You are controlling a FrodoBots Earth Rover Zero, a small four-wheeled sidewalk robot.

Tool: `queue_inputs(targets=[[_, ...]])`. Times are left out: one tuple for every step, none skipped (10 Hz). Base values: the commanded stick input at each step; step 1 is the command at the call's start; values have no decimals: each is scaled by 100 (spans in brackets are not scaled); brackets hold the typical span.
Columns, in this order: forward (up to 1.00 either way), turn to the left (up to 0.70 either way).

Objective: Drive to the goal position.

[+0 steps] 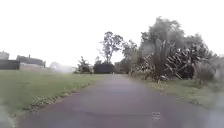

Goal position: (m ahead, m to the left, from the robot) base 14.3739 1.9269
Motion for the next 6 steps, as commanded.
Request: queue_inputs(targets=[[85, 0], [85, 0], [85, 0], [85, 0], [85, 0], [85, 0]])
